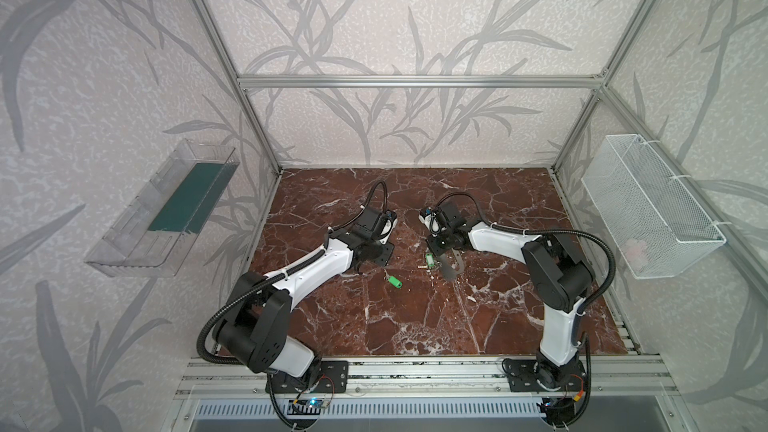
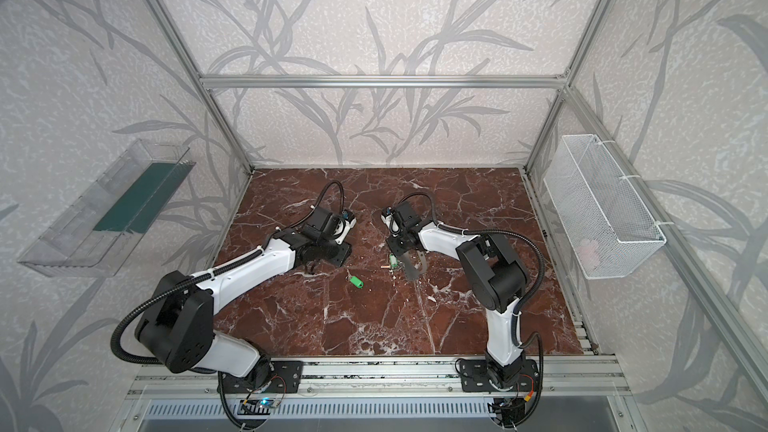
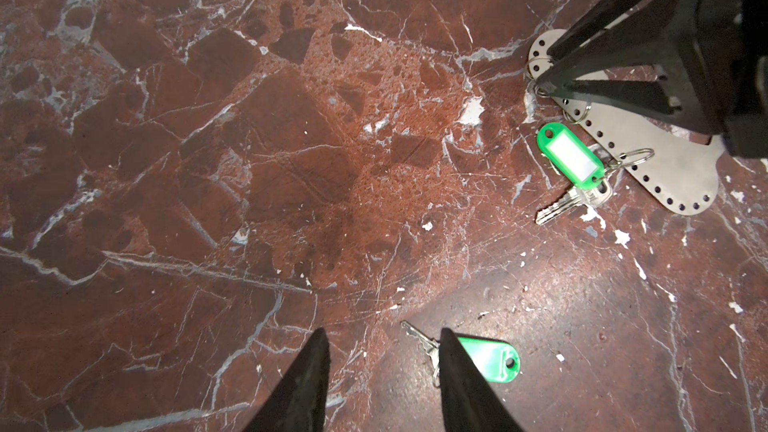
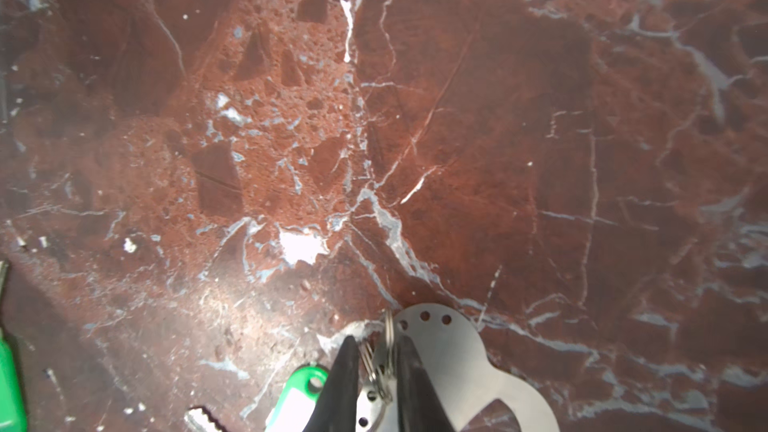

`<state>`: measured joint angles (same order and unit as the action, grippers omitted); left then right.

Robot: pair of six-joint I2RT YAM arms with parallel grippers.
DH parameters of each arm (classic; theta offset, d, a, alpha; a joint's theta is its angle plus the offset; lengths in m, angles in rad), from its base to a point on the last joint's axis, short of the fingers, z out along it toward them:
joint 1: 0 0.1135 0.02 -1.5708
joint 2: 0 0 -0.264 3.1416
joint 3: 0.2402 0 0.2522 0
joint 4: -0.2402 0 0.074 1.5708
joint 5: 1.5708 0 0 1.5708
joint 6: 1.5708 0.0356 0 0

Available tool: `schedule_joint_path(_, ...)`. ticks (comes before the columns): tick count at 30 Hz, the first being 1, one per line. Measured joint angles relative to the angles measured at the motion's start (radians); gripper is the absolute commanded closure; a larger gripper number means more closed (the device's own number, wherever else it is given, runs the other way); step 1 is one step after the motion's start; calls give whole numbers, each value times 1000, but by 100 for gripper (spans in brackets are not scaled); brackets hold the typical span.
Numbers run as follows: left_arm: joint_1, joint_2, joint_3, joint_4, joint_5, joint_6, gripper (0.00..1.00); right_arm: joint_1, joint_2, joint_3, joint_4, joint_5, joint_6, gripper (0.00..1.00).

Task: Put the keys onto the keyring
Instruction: 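Grasp the plate edge at the split rings with the right gripper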

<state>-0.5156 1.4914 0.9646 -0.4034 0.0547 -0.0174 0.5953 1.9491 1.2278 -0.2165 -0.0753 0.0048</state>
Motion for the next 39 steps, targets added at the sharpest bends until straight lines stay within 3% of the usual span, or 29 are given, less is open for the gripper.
schedule_joint_path(13,1,3,0,0,11,17,55,-5,6,63,-21,11,-24,70)
schedule_joint_path(39,5,56,3,0,49,26,55,-8,77,112,-94,22,-62,88)
